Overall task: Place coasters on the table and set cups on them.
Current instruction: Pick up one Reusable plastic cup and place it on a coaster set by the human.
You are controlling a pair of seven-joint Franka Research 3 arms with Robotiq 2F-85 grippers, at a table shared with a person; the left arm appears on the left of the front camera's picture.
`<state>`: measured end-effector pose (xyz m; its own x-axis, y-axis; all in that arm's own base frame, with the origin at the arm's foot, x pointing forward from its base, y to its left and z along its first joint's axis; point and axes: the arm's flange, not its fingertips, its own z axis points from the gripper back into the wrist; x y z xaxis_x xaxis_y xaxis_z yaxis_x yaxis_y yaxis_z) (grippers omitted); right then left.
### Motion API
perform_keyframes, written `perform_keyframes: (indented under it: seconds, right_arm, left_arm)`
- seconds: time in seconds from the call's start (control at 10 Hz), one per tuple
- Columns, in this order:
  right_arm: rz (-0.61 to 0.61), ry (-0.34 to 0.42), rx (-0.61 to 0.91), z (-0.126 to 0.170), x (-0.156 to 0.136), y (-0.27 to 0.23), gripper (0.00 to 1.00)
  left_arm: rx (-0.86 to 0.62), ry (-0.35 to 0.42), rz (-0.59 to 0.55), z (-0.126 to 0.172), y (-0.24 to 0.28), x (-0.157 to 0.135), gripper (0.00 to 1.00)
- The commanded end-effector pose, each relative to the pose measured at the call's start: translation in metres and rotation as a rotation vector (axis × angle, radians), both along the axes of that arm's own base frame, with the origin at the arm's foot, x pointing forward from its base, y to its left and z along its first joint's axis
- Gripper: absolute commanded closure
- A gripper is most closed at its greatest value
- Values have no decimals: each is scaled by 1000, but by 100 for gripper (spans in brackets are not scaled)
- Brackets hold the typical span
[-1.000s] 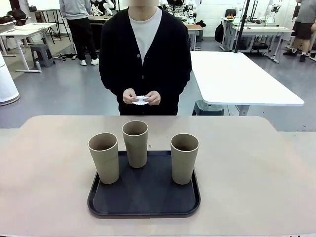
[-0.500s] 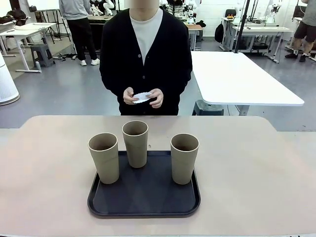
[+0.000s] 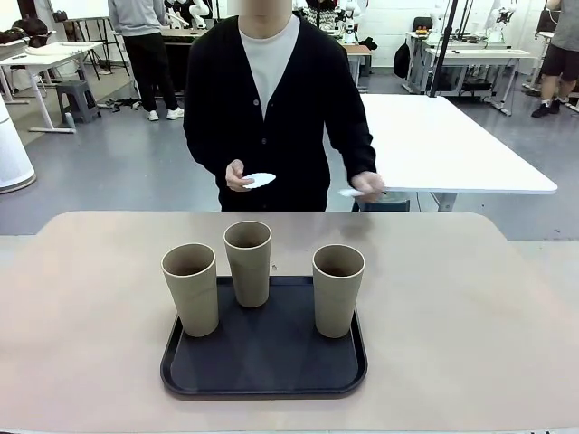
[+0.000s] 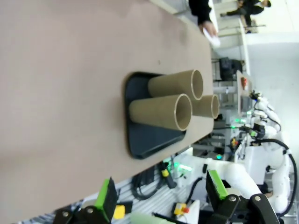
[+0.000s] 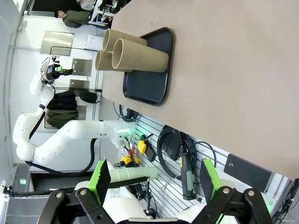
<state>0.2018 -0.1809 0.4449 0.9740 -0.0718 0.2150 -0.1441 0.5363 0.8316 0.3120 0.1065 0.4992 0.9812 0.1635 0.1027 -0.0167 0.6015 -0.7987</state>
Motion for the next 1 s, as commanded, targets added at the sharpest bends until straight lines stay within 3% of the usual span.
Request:
perform_keyframes:
  seconds: [0.0, 0.9]
  right_arm:
    - [8, -16, 12, -1, 0, -1, 0]
    - [8, -16, 12, -1, 0, -1, 0]
  left_arm:
    - [-13, -2, 8, 0, 2, 0, 0]
    - [-13, -2, 8, 0, 2, 0, 0]
